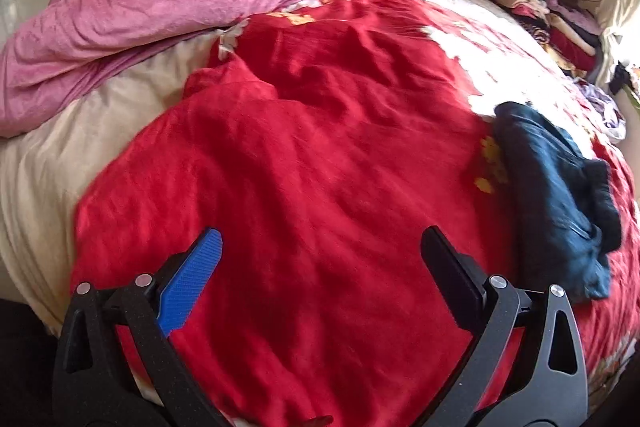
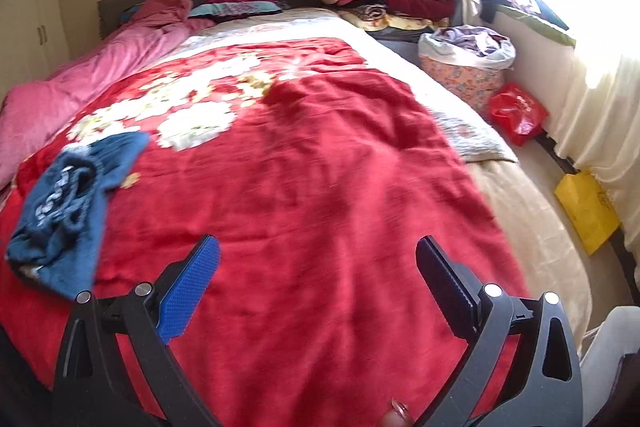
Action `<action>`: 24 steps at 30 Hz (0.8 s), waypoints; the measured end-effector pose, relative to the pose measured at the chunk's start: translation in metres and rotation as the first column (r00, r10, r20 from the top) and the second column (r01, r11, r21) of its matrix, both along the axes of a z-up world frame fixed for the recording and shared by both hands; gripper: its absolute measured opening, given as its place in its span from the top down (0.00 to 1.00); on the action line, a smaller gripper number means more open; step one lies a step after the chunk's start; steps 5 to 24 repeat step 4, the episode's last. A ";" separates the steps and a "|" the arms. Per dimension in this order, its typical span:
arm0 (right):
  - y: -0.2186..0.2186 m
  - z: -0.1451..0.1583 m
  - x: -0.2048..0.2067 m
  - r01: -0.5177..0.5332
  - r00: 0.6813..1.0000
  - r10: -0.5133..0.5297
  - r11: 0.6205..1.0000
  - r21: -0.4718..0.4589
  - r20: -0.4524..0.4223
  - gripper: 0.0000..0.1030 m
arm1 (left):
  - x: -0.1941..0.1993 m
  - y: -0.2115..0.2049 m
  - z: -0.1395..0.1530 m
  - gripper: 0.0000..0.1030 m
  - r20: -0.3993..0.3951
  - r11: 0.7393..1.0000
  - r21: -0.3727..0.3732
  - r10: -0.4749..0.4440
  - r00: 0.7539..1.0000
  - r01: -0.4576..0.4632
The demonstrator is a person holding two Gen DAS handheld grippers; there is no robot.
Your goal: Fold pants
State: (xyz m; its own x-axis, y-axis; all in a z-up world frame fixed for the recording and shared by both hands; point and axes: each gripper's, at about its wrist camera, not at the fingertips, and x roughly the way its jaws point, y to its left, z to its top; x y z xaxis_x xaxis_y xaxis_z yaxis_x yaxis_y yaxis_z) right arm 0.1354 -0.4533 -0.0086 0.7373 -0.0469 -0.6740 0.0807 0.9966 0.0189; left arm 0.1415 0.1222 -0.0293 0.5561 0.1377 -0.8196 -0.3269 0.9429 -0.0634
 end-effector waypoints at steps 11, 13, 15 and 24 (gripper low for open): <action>-0.064 -0.009 0.054 0.142 0.989 -0.142 0.990 -0.005 -0.047 0.04 | 0.049 0.038 -0.010 0.09 -0.079 0.990 0.104 0.103 0.992 -0.094; -0.064 -0.009 0.054 0.142 0.989 -0.142 0.990 -0.005 -0.047 0.04 | 0.049 0.038 -0.010 0.09 -0.079 0.990 0.104 0.103 0.992 -0.094; -0.064 -0.009 0.054 0.142 0.989 -0.142 0.990 -0.005 -0.047 0.04 | 0.049 0.038 -0.010 0.09 -0.079 0.990 0.104 0.103 0.992 -0.094; -0.064 -0.009 0.054 0.142 0.989 -0.142 0.990 -0.005 -0.047 0.04 | 0.049 0.038 -0.010 0.09 -0.079 0.990 0.104 0.103 0.992 -0.094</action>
